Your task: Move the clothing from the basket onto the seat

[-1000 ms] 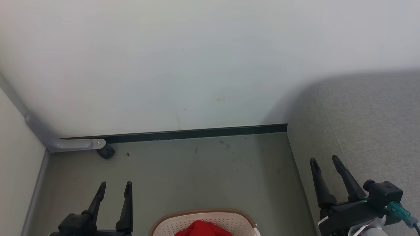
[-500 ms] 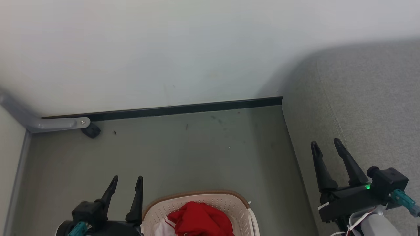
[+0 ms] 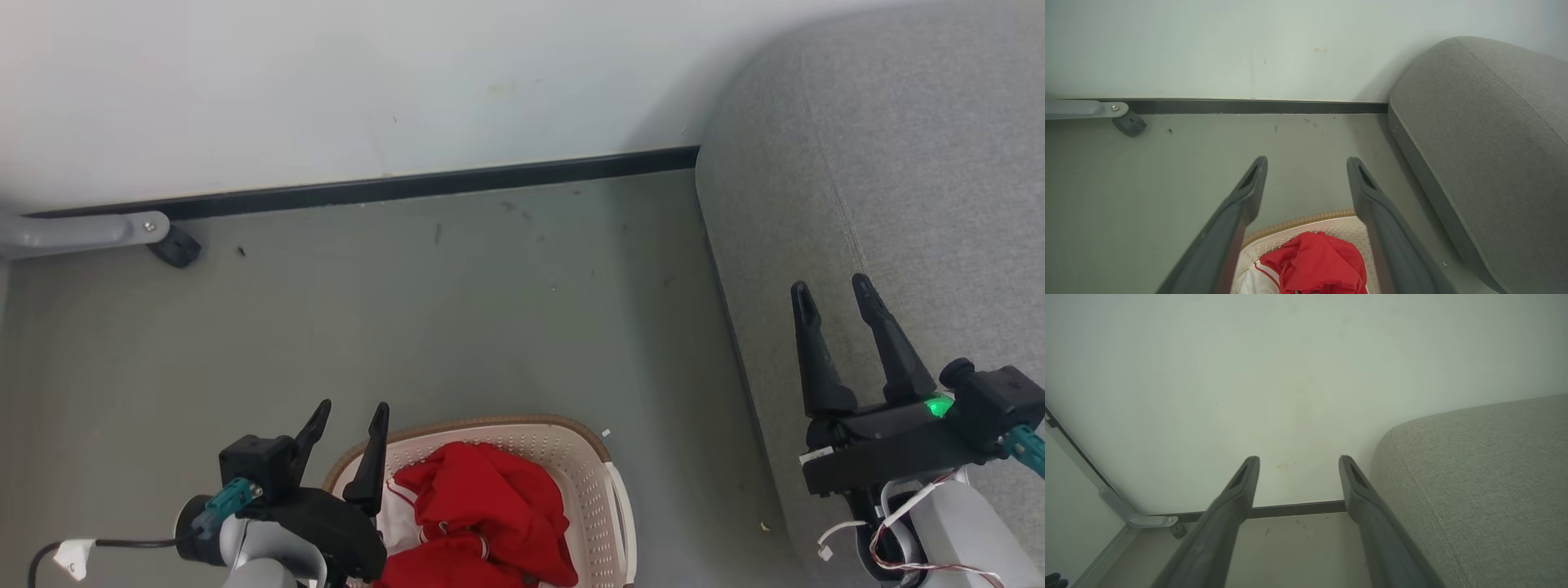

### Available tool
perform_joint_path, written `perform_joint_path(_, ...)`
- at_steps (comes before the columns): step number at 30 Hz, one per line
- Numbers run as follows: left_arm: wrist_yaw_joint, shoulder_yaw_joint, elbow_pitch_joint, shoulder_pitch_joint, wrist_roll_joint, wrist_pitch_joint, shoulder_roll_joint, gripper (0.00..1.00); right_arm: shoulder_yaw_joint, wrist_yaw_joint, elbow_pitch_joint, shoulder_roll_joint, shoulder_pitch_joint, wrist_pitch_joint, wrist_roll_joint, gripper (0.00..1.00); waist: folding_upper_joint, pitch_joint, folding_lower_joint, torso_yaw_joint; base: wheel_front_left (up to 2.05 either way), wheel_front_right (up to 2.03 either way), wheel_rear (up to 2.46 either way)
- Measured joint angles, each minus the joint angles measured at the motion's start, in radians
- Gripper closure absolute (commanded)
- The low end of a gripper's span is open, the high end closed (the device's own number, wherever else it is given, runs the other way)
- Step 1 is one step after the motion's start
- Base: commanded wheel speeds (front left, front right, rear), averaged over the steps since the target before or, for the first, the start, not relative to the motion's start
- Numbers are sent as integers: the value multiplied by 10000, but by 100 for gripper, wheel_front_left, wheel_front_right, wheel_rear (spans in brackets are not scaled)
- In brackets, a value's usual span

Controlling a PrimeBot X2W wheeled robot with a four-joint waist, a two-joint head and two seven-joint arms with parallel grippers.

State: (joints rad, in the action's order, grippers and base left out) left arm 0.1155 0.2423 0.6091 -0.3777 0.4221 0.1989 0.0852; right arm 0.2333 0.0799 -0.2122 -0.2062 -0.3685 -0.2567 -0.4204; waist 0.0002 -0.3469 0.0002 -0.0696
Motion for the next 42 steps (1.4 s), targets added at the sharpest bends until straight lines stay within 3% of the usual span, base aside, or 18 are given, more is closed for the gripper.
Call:
perform_joint_path(24,90,828,2924,-1726,188,-836,-221,0,-79,146,502,328,-1018,0,516,0,0,-2296,-1,-673,0,0,0)
perform_joint_path(42,92,1277,4138,-3402,259,-1547,-284,0,-102,213,970,589,-1776,-2,825,0,-1,-4034,-1,-1234,0,0,0)
